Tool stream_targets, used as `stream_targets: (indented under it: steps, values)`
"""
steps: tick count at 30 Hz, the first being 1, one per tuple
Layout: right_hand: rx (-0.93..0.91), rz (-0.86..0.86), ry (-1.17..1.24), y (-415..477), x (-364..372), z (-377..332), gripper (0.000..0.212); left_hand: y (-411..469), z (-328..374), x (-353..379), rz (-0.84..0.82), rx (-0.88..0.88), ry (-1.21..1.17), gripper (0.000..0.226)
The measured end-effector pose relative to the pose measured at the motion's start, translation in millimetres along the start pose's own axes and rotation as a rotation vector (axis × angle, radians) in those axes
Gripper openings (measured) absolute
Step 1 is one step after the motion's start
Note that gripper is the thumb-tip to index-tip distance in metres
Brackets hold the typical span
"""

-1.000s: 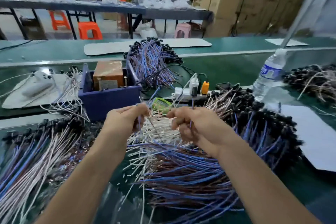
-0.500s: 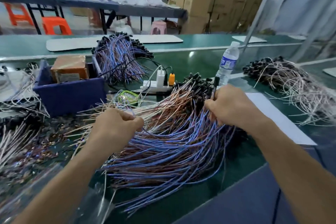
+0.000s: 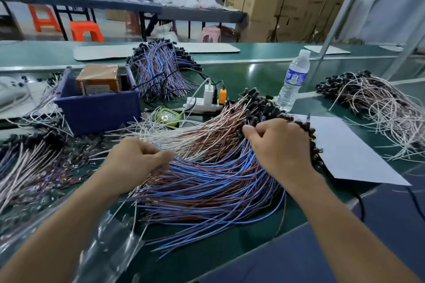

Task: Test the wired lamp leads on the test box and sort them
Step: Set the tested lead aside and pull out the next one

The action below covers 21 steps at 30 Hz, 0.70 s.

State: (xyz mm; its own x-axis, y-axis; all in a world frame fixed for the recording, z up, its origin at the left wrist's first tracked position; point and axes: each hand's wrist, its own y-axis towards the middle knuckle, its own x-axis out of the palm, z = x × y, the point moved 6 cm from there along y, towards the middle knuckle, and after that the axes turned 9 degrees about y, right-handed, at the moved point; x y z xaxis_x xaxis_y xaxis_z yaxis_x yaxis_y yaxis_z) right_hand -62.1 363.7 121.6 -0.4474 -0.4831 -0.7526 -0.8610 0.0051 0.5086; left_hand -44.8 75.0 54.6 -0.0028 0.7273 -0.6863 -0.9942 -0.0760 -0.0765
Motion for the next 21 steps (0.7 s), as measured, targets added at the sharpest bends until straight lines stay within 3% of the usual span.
stream_targets:
  steps: [5,8,15,18,20,21]
  values:
    - [-0.139,-0.299,0.417,-28,63,-76,0.062,-7,-2,-6,0.039,0.020,-0.181,0.008]
    - [-0.219,-0.370,0.578,-40,94,-124,0.059,-16,-15,-21,0.174,0.012,-0.149,0.026]
    - [-0.158,-0.487,0.713,-46,167,-194,0.048,-55,-66,-68,0.320,0.010,-0.238,0.047]
    - [-0.192,-0.587,0.680,-53,191,-227,0.018,-78,-108,-92,0.469,-0.117,-0.305,0.039]
    - [-0.210,-0.647,0.647,-54,203,-248,0.021,-89,-139,-111,0.576,-0.284,-0.186,0.013]
    - [-0.211,-0.678,0.628,-54,208,-256,0.023,-95,-152,-121,0.627,-0.380,-0.038,0.014]
